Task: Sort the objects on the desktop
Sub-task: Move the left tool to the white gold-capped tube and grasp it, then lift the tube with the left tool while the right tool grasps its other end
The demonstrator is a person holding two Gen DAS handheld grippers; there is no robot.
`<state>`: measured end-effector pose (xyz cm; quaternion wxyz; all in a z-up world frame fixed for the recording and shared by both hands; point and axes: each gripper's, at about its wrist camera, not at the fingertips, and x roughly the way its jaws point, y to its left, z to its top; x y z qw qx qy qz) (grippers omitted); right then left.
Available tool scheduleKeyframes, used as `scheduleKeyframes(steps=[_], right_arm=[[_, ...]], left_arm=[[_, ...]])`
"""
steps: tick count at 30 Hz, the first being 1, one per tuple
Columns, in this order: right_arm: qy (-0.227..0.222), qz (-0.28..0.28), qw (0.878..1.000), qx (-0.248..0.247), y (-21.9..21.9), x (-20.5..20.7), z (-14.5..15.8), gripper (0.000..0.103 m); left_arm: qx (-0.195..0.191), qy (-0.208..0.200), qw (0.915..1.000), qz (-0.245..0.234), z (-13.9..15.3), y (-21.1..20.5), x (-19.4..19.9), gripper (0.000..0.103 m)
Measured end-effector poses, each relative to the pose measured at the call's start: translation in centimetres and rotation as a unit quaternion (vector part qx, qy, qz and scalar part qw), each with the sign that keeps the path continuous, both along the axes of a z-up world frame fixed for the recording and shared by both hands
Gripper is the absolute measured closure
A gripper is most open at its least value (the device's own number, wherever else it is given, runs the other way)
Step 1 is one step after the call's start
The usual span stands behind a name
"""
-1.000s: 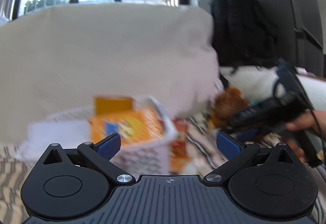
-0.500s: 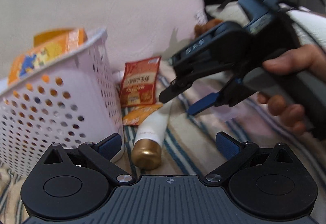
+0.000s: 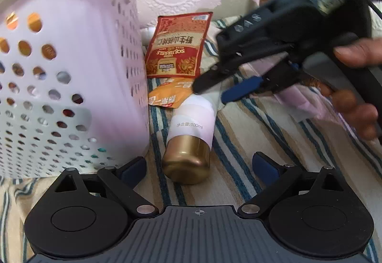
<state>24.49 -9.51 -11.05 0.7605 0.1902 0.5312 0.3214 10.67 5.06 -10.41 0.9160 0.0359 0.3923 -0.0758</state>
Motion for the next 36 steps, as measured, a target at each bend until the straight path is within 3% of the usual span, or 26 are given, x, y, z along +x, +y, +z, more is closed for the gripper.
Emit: scheduleKeyframes(steps=[4, 7, 9, 11, 22, 30, 31, 32, 36], right_arm=[[0.005, 0.000, 1.000, 0.000, 0.9, 0.7, -0.1, 0.048], [-0.020, -0.006, 1.000, 0.000, 0.8, 0.0, 0.0, 0.063], [-0.023, -0.019, 0.999, 0.016, 0.0, -0.5, 0.3, 0.074], [-0.028, -0.035, 0.999, 0.026, -1.1, -1.0, 0.6, 0.076], [-0.037, -0.101, 0.989, 0.101, -6.7, -5.4, 2.3, 0.083], [-0.080, -0.133, 0.980, 0.123, -10.1, -8.4, 6.3, 0.087], [-0.086, -0.138, 0.979, 0.125, -10.2, -8.6, 6.8, 0.088], [-0.094, -0.143, 0.977, 0.127, -10.6, -9.0, 7.5, 0.102], [-0.087, -0.164, 0.977, 0.106, -11.4, -10.0, 8.0, 0.103]], left_arm=[[-0.006, 0.005, 1.0000, -0.006, 0.0, -0.1, 0.1, 0.007], [-0.003, -0.009, 0.9999, -0.007, 0.0, -0.2, -0.5, 0.014], [0.014, -0.025, 0.9996, -0.006, 0.4, -0.5, -0.9, 0.042], [0.035, -0.033, 0.9988, 0.000, 0.5, -0.6, -1.2, 0.061], [0.043, -0.080, 0.9948, -0.045, 0.9, -2.7, -4.9, 0.061], [0.043, -0.128, 0.9880, -0.075, 4.8, -3.6, -6.7, 0.062], [0.046, -0.136, 0.9866, -0.077, 5.4, -3.9, -6.7, 0.062], [0.051, -0.145, 0.9850, -0.079, 6.1, -4.1, -7.0, 0.062], [0.051, -0.135, 0.9853, -0.091, 6.9, -4.8, -5.9, 0.063]])
